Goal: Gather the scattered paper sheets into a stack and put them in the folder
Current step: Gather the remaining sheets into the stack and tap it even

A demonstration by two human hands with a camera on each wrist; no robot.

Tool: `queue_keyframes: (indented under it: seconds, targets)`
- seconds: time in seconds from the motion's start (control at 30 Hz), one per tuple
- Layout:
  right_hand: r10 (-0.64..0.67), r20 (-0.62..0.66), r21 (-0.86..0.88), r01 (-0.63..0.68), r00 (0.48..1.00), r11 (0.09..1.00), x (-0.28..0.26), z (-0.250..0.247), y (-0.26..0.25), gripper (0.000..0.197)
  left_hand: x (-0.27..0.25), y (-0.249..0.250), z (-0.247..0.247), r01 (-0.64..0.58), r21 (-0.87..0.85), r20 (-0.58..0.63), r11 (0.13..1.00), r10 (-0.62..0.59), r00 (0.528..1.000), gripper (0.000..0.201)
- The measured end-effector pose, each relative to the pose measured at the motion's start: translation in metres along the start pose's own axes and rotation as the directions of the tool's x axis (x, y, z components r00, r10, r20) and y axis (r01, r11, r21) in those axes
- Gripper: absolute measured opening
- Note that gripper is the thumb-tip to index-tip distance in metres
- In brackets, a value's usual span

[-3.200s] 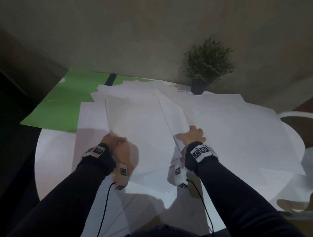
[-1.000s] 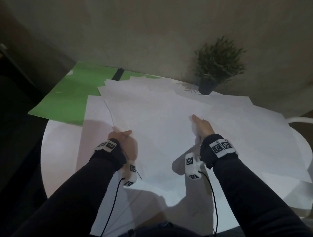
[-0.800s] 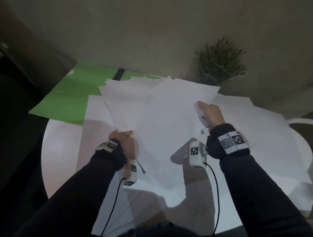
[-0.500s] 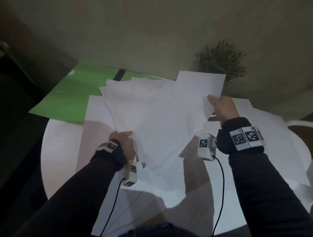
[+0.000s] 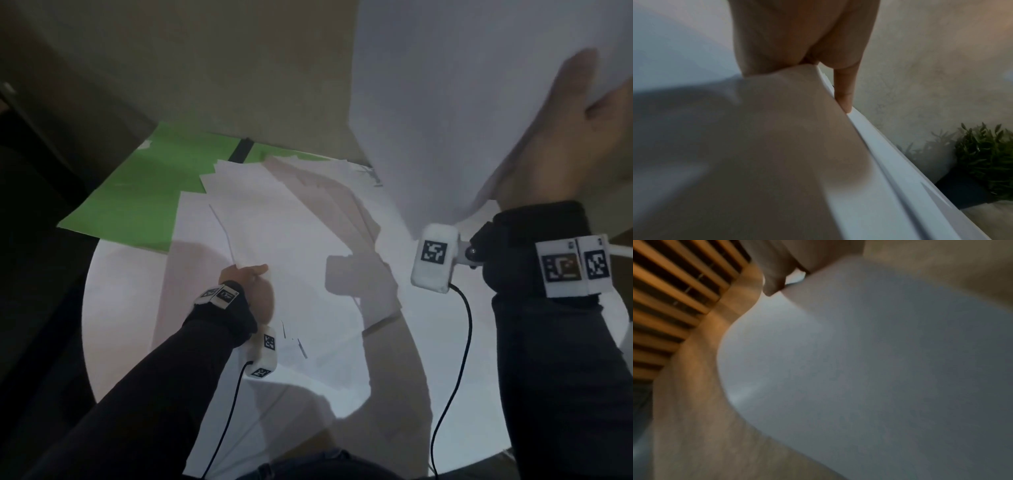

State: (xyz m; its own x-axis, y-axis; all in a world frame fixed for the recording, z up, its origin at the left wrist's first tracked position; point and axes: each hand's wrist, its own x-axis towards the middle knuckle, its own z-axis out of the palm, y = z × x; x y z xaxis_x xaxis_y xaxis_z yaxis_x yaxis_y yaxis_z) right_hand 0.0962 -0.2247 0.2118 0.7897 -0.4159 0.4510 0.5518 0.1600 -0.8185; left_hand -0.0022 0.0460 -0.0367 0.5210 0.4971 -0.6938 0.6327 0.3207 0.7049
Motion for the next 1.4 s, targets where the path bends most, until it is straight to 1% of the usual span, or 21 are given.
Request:
queue_keyframes:
  seconds: [0.07,0.1,0.13,0.2,0.27,0.33,0.4,0.43,0.5,0.57,0.7,0.73,0.8,0.83,0.93,1.0,1.1,1.17,1.2,1.3,1.4]
  targets:
    - [0.194,0.018,0.136,-0.194,0.981,0.972,0.0,0.001,0.016,0.016,0.001,0.0,0.0,0.011,0.004,-0.003,1.0,-0.011,1.0,0.024]
    - [0.287,0.009,0.107,-0.286,0.958,0.952,0.0,0.001,0.027,0.011,0.0,0.001,0.0,0.011,0.013,-0.008,1.0,-0.011,1.0,0.023]
    - [0.37,-0.001,0.026,-0.369,0.929,0.929,-0.002,0.001,0.04,0.01,-0.003,0.002,0.001,0.007,0.017,-0.012,1.0,-0.007,1.0,0.024]
    - [0.512,-0.009,-0.205,-0.503,0.859,0.84,-0.011,-0.003,0.072,0.02,-0.004,0.003,0.001,-0.011,0.009,-0.016,1.0,0.011,1.0,0.044]
    - [0.633,0.049,-0.466,-0.543,0.773,0.699,-0.025,-0.007,0.1,0.037,-0.009,0.002,0.002,-0.02,0.034,-0.01,0.999,0.021,1.0,0.052]
    - [0.737,0.129,-0.641,-0.512,0.663,0.572,-0.038,-0.009,0.119,0.056,-0.013,0.003,0.002,-0.034,0.036,-0.01,0.999,0.034,0.999,0.045]
    - [0.778,0.193,-0.764,-0.406,0.597,0.501,-0.046,-0.011,0.133,0.067,-0.016,0.003,0.003,-0.042,0.061,-0.015,0.997,0.043,0.999,0.043]
    - [0.769,0.2,-0.82,-0.326,0.607,0.471,-0.049,-0.012,0.138,0.063,-0.016,0.003,0.003,-0.039,0.049,-0.023,0.998,0.04,0.999,0.044]
    - [0.702,0.209,-0.885,-0.173,0.681,0.432,-0.054,-0.015,0.15,0.053,-0.017,0.004,0.003,-0.001,-0.004,-0.023,1.0,0.001,1.0,0.044]
    - [0.649,0.263,-0.877,-0.104,0.714,0.469,-0.062,-0.016,0.16,0.049,-0.016,0.006,0.001,0.026,-0.047,-0.046,0.999,-0.029,0.999,0.052]
    - [0.641,0.344,-0.851,-0.061,0.686,0.522,-0.08,-0.01,0.173,0.048,0.004,-0.001,-0.004,0.094,-0.126,0.046,0.988,-0.088,0.995,0.124]
    - [0.645,0.362,-0.84,-0.065,0.673,0.539,-0.085,-0.006,0.174,0.049,0.008,-0.003,-0.004,0.095,-0.113,0.048,0.989,-0.09,0.995,0.124]
    - [0.675,0.374,-0.844,-0.07,0.636,0.532,-0.093,-0.002,0.178,0.057,0.003,-0.001,-0.004,0.025,-0.005,0.026,1.0,-0.025,0.999,0.09]
    - [0.71,0.348,-0.878,-0.054,0.613,0.476,-0.094,-0.002,0.179,0.062,0.002,0.0,-0.004,-0.015,0.067,0.003,0.998,0.015,1.0,0.074]
    - [0.845,0.167,-0.986,0.081,0.508,0.147,-0.096,-0.015,0.186,0.069,0.006,-0.005,-0.004,-0.086,0.179,0.004,0.98,0.087,0.996,0.055]
    - [0.886,0.093,-0.994,0.095,0.454,0.055,-0.103,-0.025,0.189,0.069,0.005,-0.004,-0.005,-0.094,0.197,0.008,0.976,0.094,0.996,0.053]
    - [0.9,0.196,-0.977,0.154,0.39,0.147,-0.117,-0.031,0.192,0.061,0.0,0.0,-0.006,-0.087,0.153,0.038,0.984,0.082,0.996,0.06]
    - [0.892,0.265,-0.961,0.02,0.365,0.277,-0.123,-0.032,0.188,0.058,0.003,0.002,-0.007,-0.102,0.117,0.085,0.988,0.092,0.992,0.078]
    - [0.872,0.294,-0.933,-0.08,0.391,0.35,-0.123,-0.035,0.187,0.053,0.005,0.004,-0.007,-0.107,0.093,0.115,0.99,0.096,0.989,0.078]
    - [0.844,0.271,-0.873,-0.252,0.462,0.418,-0.12,-0.042,0.186,0.044,-0.001,0.01,-0.007,-0.191,0.058,0.164,0.98,0.179,0.97,0.032]
    - [0.822,0.209,-0.878,-0.268,0.53,0.397,-0.114,-0.05,0.185,0.055,-0.005,0.02,-0.007,-0.301,0.003,0.225,0.954,0.292,0.929,0.034]
